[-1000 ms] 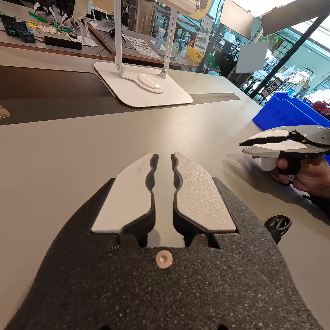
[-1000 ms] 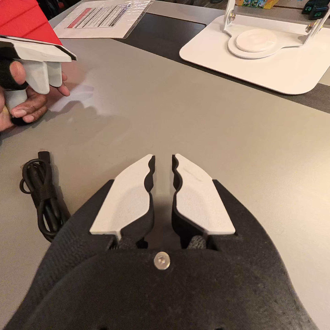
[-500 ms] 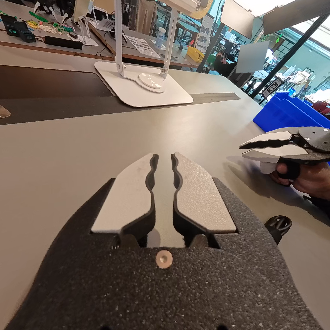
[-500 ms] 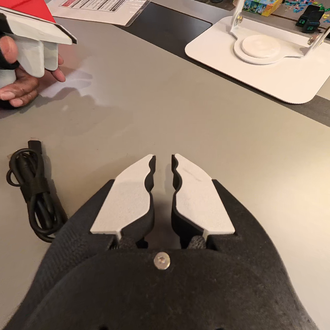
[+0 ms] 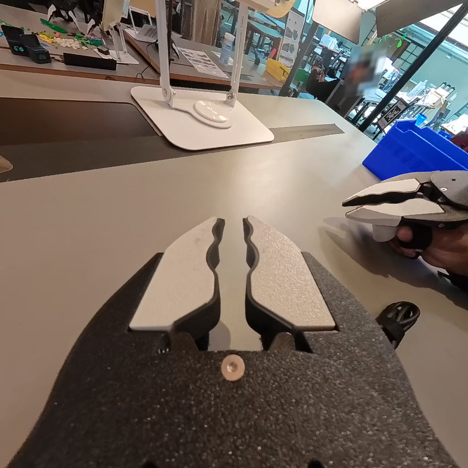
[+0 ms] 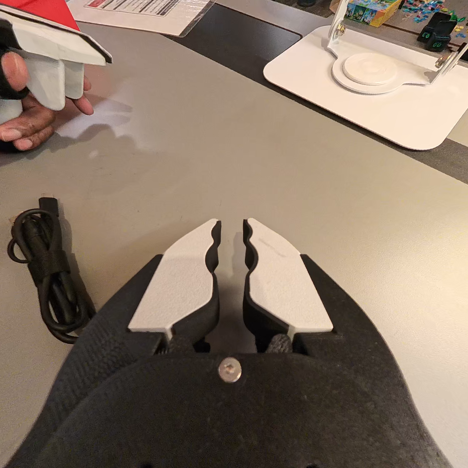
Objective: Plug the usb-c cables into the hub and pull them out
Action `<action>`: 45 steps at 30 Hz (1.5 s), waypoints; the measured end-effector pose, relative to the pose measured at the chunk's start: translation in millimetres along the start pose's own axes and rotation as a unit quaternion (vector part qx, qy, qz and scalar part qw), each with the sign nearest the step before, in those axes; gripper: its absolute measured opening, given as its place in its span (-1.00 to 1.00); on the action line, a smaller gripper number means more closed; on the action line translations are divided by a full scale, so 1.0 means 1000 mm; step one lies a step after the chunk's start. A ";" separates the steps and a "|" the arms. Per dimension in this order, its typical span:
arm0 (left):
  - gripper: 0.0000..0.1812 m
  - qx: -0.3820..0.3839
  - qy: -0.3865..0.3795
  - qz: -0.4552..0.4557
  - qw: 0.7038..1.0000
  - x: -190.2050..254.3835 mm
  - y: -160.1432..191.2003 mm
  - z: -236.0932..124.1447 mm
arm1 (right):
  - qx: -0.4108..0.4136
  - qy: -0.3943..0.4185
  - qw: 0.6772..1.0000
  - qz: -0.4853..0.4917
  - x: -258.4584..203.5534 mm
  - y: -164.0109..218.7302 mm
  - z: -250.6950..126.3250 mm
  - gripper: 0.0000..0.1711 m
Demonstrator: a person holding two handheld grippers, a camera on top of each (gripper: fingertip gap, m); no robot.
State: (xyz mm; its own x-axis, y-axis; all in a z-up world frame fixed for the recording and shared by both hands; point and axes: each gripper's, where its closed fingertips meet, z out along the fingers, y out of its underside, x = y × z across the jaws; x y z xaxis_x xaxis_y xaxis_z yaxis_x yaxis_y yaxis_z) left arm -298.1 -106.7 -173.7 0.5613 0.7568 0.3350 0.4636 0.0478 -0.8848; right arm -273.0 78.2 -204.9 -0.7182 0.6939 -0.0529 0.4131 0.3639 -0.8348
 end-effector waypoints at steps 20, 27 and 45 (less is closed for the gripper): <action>-0.81 -0.034 0.000 0.042 0.999 0.008 0.009 0.008 | -0.005 -0.022 0.999 0.040 0.004 0.001 0.001 -0.83; -0.80 -0.021 0.004 0.036 0.999 0.008 0.005 0.007 | -0.004 -0.036 0.998 0.060 0.005 0.000 0.001 -0.84; -0.54 -0.078 -0.316 0.185 0.927 -0.064 -0.047 -0.224 | 0.007 -0.097 0.986 0.136 0.007 -0.002 -0.002 -0.82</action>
State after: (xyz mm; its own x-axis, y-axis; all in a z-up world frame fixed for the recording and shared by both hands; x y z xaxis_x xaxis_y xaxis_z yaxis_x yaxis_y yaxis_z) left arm -202.0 -303.8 -81.0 0.2110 0.9359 -0.2821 0.4401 -0.3486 -0.8275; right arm -278.2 83.7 -202.2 -0.6762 0.6319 -0.3788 0.5982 0.1707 -0.7830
